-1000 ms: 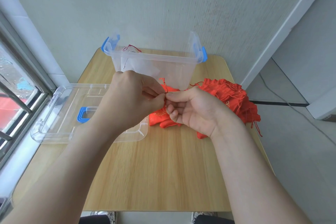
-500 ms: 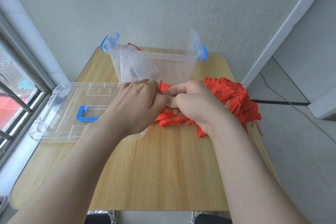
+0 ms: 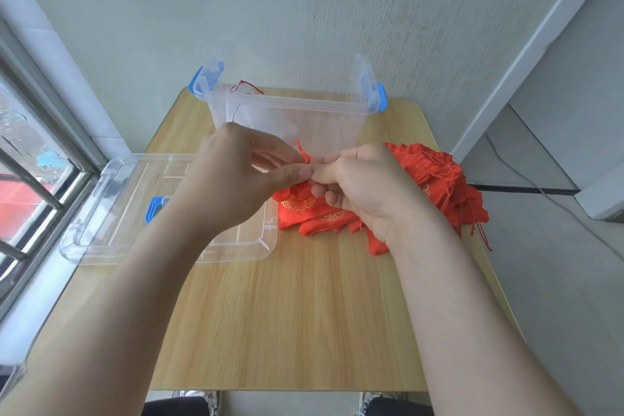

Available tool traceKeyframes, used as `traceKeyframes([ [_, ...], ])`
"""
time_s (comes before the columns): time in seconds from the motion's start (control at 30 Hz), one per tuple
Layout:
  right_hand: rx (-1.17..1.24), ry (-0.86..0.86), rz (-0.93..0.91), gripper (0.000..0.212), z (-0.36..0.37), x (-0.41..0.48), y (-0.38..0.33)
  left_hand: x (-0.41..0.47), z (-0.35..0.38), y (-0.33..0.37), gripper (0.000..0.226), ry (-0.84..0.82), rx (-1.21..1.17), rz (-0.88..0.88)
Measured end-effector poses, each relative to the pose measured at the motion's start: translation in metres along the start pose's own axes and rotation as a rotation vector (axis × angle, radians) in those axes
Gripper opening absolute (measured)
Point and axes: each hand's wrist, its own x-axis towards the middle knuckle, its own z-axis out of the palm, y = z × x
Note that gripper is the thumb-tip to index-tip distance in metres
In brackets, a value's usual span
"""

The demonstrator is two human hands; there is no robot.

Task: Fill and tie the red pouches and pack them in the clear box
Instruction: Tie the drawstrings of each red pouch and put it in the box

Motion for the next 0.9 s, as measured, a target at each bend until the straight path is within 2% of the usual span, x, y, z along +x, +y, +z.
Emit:
traceKeyframes([
  [0.07,-0.002,0.011,0.005,0.008,0.001,0.001,0.0,0.001,0.0,0.0,0.003,0.017,0.039,-0.027],
  [0.17,-0.018,0.023,-0.006,0.008,0.004,0.0,0.0,0.002,0.004,-0.001,0.012,0.038,0.156,-0.067],
  [0.23,-0.039,0.034,-0.02,0.009,0.005,0.0,-0.001,0.003,0.005,0.0,0.016,-0.01,0.155,-0.126],
  [0.37,-0.017,0.033,-0.044,0.008,0.007,-0.002,-0.005,0.003,0.003,-0.002,0.036,-0.121,-0.241,-0.318],
  [0.47,-0.077,0.069,-0.08,0.008,0.008,-0.004,-0.007,0.005,0.003,-0.006,0.048,-0.074,-0.386,-0.426],
  [0.6,-0.146,0.129,-0.13,0.011,0.009,-0.006,-0.007,0.005,0.002,-0.009,0.06,-0.023,-0.161,-0.349],
  [0.73,-0.144,0.149,-0.144,0.01,0.008,-0.005,-0.005,0.005,0.002,-0.006,0.04,0.062,-0.359,-0.282],
  [0.9,0.036,0.065,-0.129,0.008,0.004,-0.003,-0.003,0.004,0.004,-0.01,0.032,0.193,-0.085,-0.23],
])
